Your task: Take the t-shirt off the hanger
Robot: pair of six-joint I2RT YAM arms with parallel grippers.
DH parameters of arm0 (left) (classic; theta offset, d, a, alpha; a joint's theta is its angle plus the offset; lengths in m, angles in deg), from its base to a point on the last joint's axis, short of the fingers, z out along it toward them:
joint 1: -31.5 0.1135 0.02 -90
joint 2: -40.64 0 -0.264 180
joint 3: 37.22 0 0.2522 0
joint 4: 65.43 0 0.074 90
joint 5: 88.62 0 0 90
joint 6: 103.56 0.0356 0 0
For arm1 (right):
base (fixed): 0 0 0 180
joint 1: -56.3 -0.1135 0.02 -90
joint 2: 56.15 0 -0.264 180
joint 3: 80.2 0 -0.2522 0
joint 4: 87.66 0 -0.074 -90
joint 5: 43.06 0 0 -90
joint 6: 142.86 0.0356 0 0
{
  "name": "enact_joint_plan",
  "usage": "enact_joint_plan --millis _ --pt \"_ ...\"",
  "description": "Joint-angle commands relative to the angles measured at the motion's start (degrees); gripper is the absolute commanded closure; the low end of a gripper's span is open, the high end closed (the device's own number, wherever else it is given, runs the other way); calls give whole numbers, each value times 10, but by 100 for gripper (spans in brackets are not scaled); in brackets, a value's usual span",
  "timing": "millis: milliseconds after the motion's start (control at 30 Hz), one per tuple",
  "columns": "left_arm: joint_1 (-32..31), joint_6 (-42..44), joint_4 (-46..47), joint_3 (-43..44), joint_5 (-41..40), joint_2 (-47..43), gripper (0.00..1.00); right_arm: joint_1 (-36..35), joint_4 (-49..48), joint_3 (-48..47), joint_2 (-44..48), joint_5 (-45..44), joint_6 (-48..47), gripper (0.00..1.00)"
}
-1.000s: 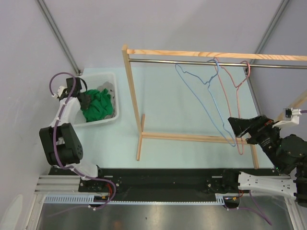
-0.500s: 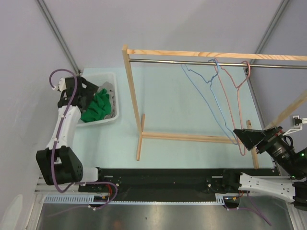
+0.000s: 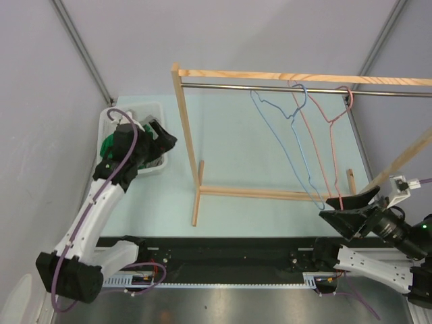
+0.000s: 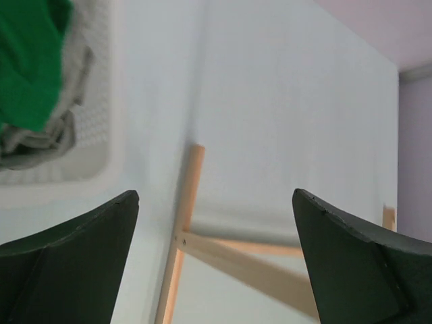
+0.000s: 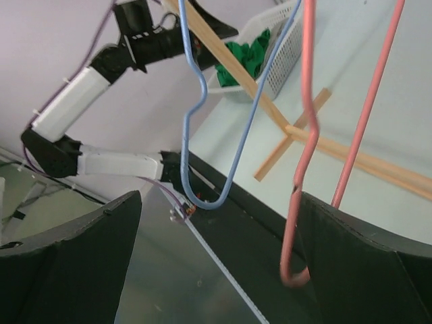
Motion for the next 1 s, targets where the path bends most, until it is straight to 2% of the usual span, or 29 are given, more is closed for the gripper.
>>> enact_joint_plan --millis 0,100,267,333,467,667,833,967 --pt "-59 63 18 -41 54 -86 0 56 4 41 12 98 -16 0" --pt "-88 78 2 -51 79 -109 0 98 20 33 22 67 -20 0" --pt "-159 75 11 -81 138 -144 0 126 2 11 46 -3 -3 0" --pt "-186 69 16 -89 136 -158 0 142 15 -3 40 -50 11 0" --pt "-244 61 27 -109 140 -184 0 174 -5 -12 40 -65 -5 0" --pt "-296 61 25 -112 140 -194 1 213 -43 -15 48 -43 -39 0" --pt "-304 65 41 -124 167 -210 0 257 -42 -19 55 68 -102 0" --pt "-304 72 38 -130 176 -212 0 281 -18 -40 55 120 -133 0"
